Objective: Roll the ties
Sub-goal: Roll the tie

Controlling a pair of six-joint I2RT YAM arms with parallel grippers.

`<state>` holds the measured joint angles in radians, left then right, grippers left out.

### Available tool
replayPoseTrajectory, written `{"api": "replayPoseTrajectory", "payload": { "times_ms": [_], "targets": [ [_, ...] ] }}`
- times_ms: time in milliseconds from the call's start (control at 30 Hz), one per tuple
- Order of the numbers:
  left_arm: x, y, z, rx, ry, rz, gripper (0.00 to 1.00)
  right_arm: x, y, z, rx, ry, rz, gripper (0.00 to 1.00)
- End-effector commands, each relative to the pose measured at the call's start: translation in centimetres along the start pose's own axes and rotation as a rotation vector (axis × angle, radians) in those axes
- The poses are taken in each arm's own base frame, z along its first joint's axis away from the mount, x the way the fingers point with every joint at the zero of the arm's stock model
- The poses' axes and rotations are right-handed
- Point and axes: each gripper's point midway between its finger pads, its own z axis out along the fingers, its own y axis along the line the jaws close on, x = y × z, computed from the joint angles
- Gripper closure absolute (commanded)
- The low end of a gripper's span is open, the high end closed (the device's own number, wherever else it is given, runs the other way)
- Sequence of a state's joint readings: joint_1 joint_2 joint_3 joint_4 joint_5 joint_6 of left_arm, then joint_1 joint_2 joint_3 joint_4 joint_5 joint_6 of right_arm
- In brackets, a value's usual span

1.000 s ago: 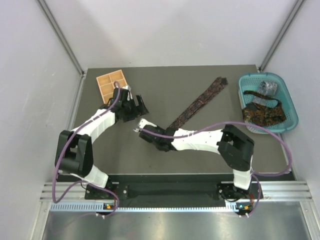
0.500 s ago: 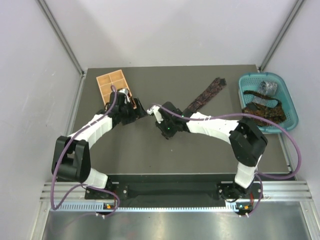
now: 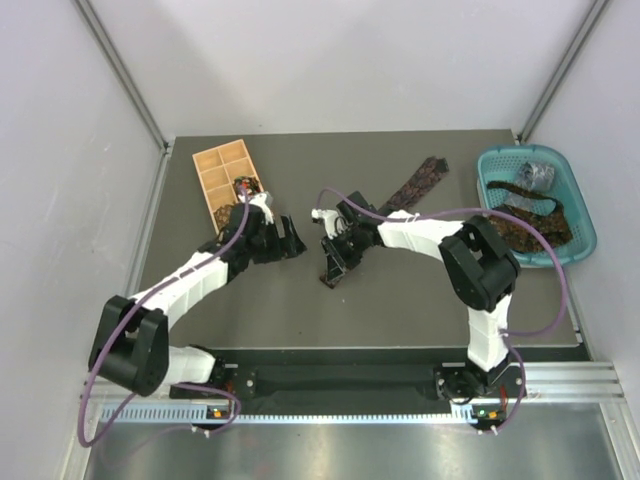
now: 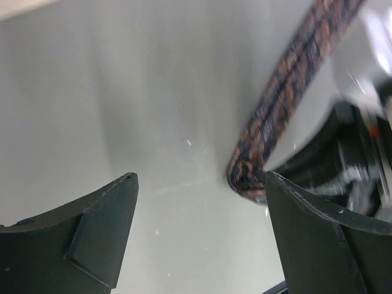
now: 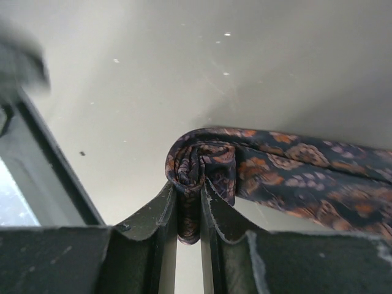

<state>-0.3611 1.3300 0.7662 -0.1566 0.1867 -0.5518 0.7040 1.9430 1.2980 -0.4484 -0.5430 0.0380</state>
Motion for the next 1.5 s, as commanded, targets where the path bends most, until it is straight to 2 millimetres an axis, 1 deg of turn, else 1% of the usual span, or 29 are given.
{"api": "replayPoseTrajectory", "payload": {
  "times_ms": [0,67,133,167,200,233,267,300,367,400,467,500,567,600,633,800,867,967,1000,1033,1067,1100,1133,1167,1200,1300,1333,1400,1467],
  "targets": [
    [-1.2,-1.8,-0.8,0.053,-0.125,0.122,0.11,-2.2,0.7,0.1,-0.098,-0.054,-0.01,1.0],
    [-1.0,-2.3,-1.1,0.069,-0.142,0.161,0.12,-2.3,0.5,0.2,-0.109,-0.056,-0.006,1.0],
    [-0.3,-2.8,-1.1,0.07,-0.148,0.213,0.12,-2.5,0.1,0.2,-0.117,-0.059,-0.003,1.0],
    [0.2,-3.4,-1.1,0.077,-0.144,0.236,0.12,-2.6,0.0,0.2,-0.117,-0.058,-0.005,1.0],
    [0.0,-4.0,-1.2,0.093,-0.169,0.256,0.12,-2.6,-0.4,-0.1,-0.117,-0.056,0.007,1.0],
    [0.3,-4.0,-1.1,0.086,-0.177,0.28,0.12,-2.8,-0.3,-0.3,-0.138,-0.062,0.007,1.0],
    [0.8,-4.7,-1.1,0.103,-0.175,0.302,0.12,-2.9,-0.5,-0.4,-0.148,-0.065,0.015,1.0],
    [0.6,-5.2,-1.1,0.118,-0.196,0.313,0.11,-2.6,-0.9,-0.7,-0.15,-0.051,0.036,1.0],
    [1.0,-5.8,-1.0,0.142,-0.198,0.344,0.11,-3.1,-1.2,-1.0,-0.158,-0.052,0.039,1.0],
    [1.4,-6.3,-0.7,0.154,-0.193,0.36,0.1,-2.7,-1.8,-1.0,-0.155,-0.032,0.067,1.0],
    [1.5,-6.8,-0.3,0.162,-0.187,0.394,0.1,-3.2,-1.9,-1.1,-0.174,-0.041,0.036,1.0],
    [2.2,-7.0,0.3,0.158,-0.167,0.409,0.09,-3.0,-2.4,-1.0,-0.174,-0.03,0.051,1.0],
    [2.2,-7.4,0.6,0.153,-0.154,0.431,0.08,-3.2,-2.7,-1.0,-0.177,-0.029,0.043,1.0],
    [2.5,-7.3,1.1,0.128,-0.152,0.44,0.08,-3.1,-3.2,-1.0,-0.175,-0.025,0.056,1.0],
    [2.4,-7.6,1.2,0.129,-0.153,0.451,0.08,-3.1,-3.3,-1.0,-0.177,-0.024,0.056,1.0],
    [3.3,-7.9,2.5,0.112,-0.106,0.486,0.09,-2.8,-4.8,-1.6,-0.191,-0.024,0.096,0.99],
    [3.6,-7.9,3.2,0.103,-0.088,0.499,0.09,-2.6,-4.8,-1.7,-0.21,-0.025,0.115,0.99],
    [4.1,-7.8,3.7,0.09,-0.086,0.518,0.08,-2.4,-3.7,-1.8,-0.26,-0.031,0.133,1.0],
    [3.8,-8.1,3.5,0.098,-0.106,0.518,0.08,-2.9,-3.1,-2.0,-0.267,-0.051,0.113,1.0],
    [4.1,-7.6,3.4,0.093,-0.107,0.516,0.08,-2.5,-2.9,-2.0,-0.268,-0.048,0.134,1.0],
    [4.1,-7.6,3.2,0.096,-0.118,0.516,0.08,-2.6,-2.4,-2.0,-0.271,-0.053,0.148,1.0],
    [3.3,-8.2,2.3,0.119,-0.163,0.509,0.08,-2.8,-1.4,-2.0,-0.28,-0.06,0.126,1.0],
    [3.6,-7.6,2.1,0.114,-0.168,0.501,0.08,-2.6,-0.9,-2.0,-0.284,-0.054,0.131,1.0],
    [3.5,-7.5,1.6,0.113,-0.187,0.494,0.08,-2.5,-0.4,-1.9,-0.287,-0.05,0.133,1.0],
    [2.9,-7.8,0.7,0.129,-0.219,0.485,0.08,-2.8,0.4,-1.8,-0.291,-0.059,0.114,1.0],
    [3.7,-7.6,0.0,0.158,-0.214,0.495,0.07,-2.7,1.0,-1.5,-0.31,-0.054,0.144,1.0],
    [4.3,-7.3,0.1,0.155,-0.197,0.504,0.07,-2.7,1.3,-1.4,-0.329,-0.051,0.15,1.0],
    [4.7,-7.0,0.5,0.149,-0.181,0.509,0.07,-2.7,1.6,-1.2,-0.34,-0.045,0.156,1.0],
    [4.9,-7.2,0.9,0.154,-0.166,0.522,0.07,-2.7,2.2,-1.0,-0.344,-0.036,0.156,1.0]
  ]
}}
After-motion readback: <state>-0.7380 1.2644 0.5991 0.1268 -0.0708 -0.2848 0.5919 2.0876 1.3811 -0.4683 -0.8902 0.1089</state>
